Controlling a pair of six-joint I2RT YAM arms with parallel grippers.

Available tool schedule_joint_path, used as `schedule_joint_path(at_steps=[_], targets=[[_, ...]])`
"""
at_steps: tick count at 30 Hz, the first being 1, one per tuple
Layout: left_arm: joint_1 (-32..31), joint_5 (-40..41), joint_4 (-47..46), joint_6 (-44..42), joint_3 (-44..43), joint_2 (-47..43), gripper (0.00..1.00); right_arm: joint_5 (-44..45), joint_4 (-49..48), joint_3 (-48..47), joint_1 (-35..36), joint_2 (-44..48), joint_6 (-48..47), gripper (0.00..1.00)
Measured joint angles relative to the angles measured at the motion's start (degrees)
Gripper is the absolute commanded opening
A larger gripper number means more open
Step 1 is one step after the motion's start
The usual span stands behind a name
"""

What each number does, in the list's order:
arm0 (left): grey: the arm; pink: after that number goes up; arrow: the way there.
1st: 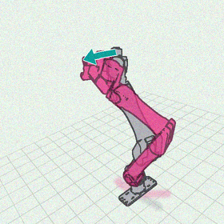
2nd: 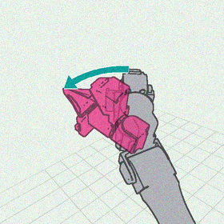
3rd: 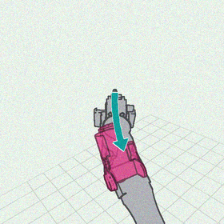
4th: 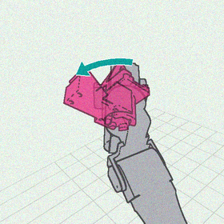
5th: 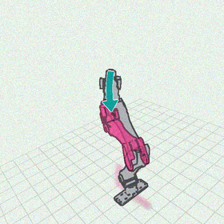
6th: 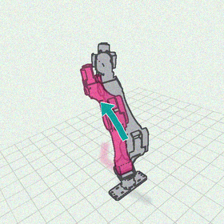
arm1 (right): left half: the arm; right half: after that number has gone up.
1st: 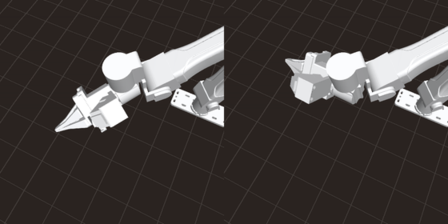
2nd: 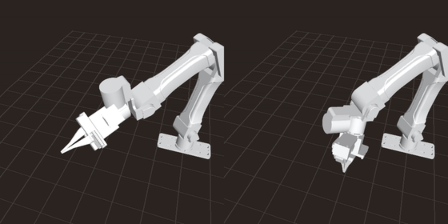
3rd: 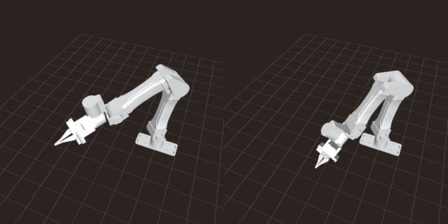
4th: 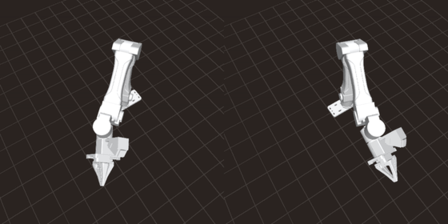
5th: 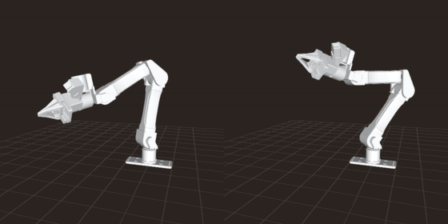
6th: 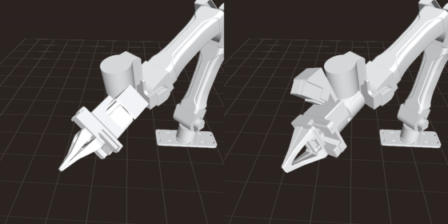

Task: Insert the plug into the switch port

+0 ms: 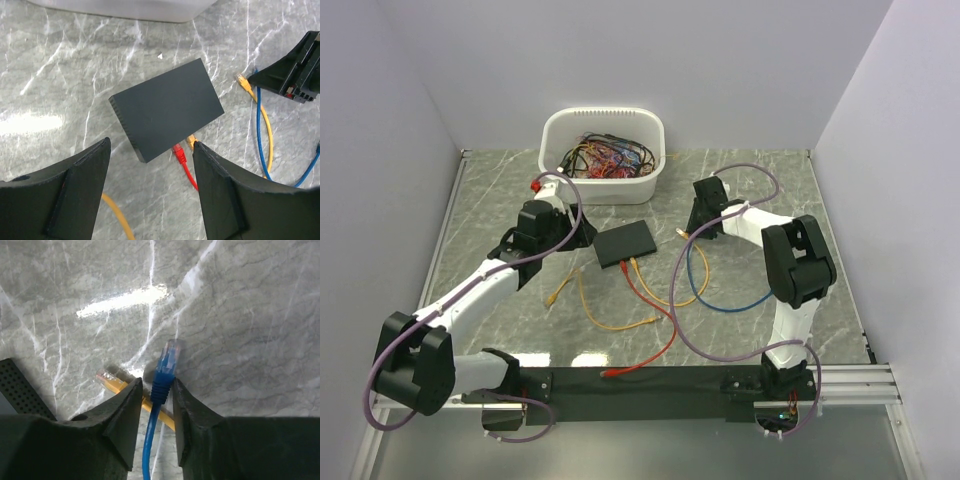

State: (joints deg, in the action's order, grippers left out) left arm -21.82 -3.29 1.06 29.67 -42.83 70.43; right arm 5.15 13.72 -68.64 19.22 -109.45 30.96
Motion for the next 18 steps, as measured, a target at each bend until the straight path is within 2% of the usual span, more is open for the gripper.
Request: schedule_joint_path(at_steps=[6,8,13,18], targets=[[0.00,0.00,-1.22,0.02,0.92,0.68,0.72,0.63,-0.07,-0.11,0.00,-0.33,0.63,0.07],[0.00,0.00,-1.25,0.02,1.22,0.68,0.72,1.01,-0.11,-0.11,0.15,-0.33,0.50,0.03],[0.00,-0.17,-1.70,0.20,1.38,0.72,0.71,1.33,-1.27,1.64,2.21,2.49,-2.40,0.00],[0.00,-2.73,-5.22,2.01,2.71,0.59,0.70,-0.83,-5.70,8.79,11.30,17.31,-7.28,0.00]])
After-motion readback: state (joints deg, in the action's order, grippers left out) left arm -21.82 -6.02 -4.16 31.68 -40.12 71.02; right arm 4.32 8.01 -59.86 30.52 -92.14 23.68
